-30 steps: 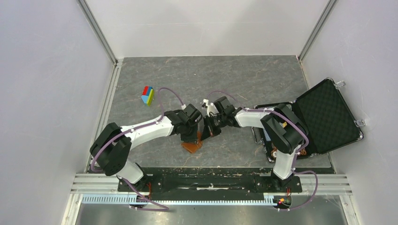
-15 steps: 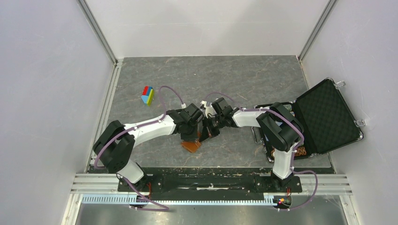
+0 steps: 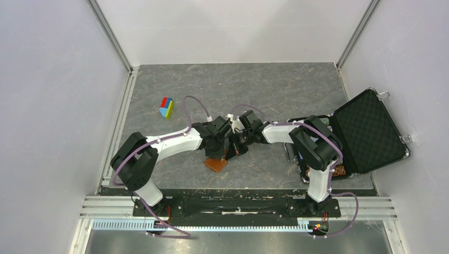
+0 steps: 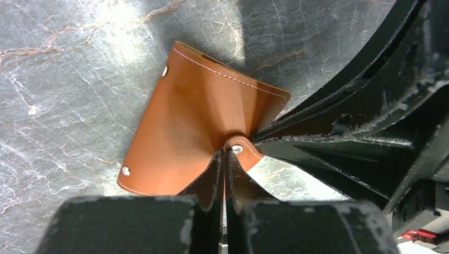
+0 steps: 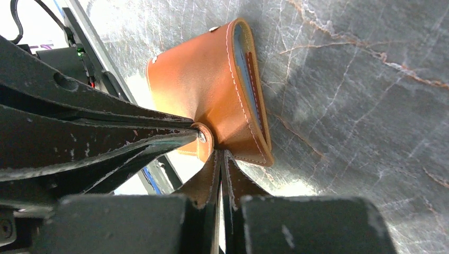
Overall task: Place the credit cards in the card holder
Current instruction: Close the card holder at the center of the board.
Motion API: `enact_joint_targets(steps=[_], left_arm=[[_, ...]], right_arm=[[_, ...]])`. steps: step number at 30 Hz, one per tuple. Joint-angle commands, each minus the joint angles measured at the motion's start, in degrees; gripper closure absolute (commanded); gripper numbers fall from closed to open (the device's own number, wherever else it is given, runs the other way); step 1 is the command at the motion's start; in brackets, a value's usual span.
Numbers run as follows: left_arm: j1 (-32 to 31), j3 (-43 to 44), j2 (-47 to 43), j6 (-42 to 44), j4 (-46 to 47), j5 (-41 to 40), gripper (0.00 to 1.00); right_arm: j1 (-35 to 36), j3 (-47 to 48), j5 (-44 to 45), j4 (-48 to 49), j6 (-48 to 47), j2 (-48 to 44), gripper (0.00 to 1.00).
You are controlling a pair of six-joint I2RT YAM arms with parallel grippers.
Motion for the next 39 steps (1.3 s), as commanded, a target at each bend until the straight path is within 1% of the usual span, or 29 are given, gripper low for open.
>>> enact_joint_targets(steps=[1,6,9,14,19,23,30,39], left_arm=[[-0.04,0.81,1.77,1.73,-0.75,-3.18,0.98],[-0.05,1.01,0.56,1.41,-2.32,-4.29,0.98],[-0.04,1.21,-0.29,1.29,-2.63,-4.19,0.98],[-0.04,1.8,-2.68,1.62,-0.87,-2.47,0.98],[-0.08,3.4,-4.1,1.41,-1.56,-2.21,0.98],[-0.04,3.24,-4.05,1.04,-3.11,-3.23,0.98],[-0.04,1.08,-3.6,0.15,-2.79,-3.7,0.98],[-0.04,1.61,-2.95,0.57,-3.95,-5.97,0.98]], right_arm=[[0.13,0.99,0.93,1.48,-1.38,-0.88,1.0],[0.13,1.11,0.8,2.99,-1.13,-3.11,1.0],[0.13,0.86,0.4,5.67,-0.59,-3.99,1.0],[0.13,0.59,0.66,5.64,-0.26,-3.23,1.0],[0.13,0.29,1.71,4.45,-0.45,-2.4,1.0],[0.12,0.51,2.31,3.65,-0.68,-1.97,1.0],[0.14,0.44,2.51,3.55,-0.78,-1.17,1.0],[0.47,0.83,2.51,3.55,-0.85,-0.13,1.0]])
